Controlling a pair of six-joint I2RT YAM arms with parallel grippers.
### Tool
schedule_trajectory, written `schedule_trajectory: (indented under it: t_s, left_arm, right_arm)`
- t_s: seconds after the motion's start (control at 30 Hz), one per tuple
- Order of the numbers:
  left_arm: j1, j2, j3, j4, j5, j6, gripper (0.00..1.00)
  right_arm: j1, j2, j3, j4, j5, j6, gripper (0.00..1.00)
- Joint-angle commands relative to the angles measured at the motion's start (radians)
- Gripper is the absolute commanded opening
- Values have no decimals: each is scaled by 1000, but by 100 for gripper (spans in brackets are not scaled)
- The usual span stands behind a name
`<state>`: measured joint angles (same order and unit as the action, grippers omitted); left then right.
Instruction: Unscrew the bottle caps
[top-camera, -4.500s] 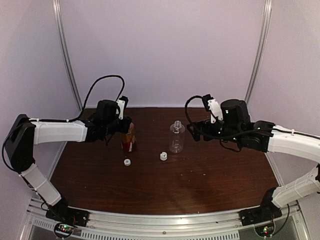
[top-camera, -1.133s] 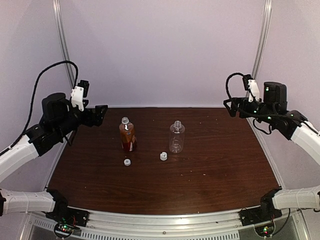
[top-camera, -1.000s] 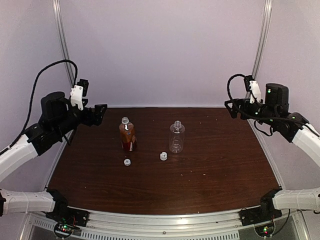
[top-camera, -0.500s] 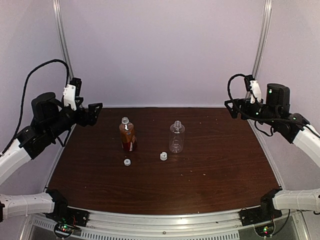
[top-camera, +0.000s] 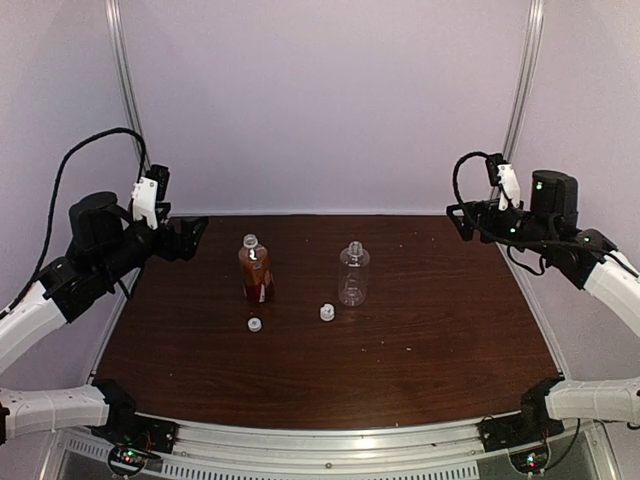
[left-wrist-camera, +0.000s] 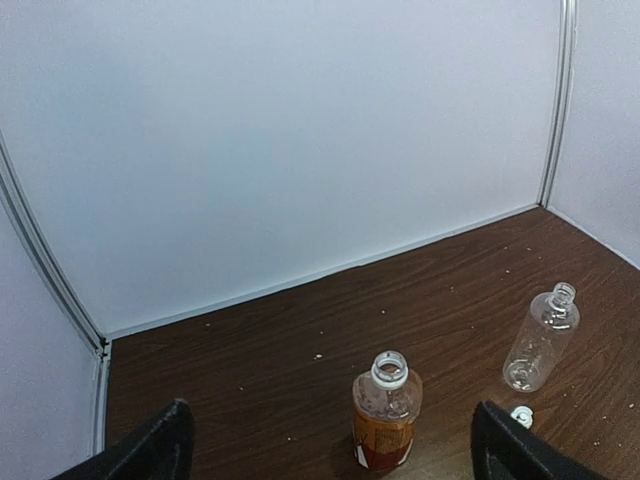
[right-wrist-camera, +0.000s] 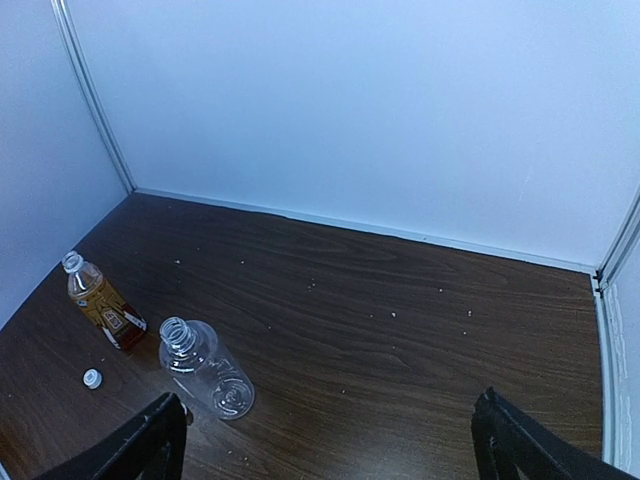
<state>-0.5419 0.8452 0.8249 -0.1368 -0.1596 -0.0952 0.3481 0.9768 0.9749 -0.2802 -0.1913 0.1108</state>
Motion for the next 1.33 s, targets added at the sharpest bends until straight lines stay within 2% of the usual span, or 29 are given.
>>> schedule_trajectory:
  t_s: [0.0,1.3]
  left_arm:
    - [7,-9,-5,50,17,12,98]
    - [7,4,7,29,-21,12,98]
  right_arm:
    - [-4,-27,-9,18,-19,-6,100]
    - [-4,-49,-21,29,-15,-4,100]
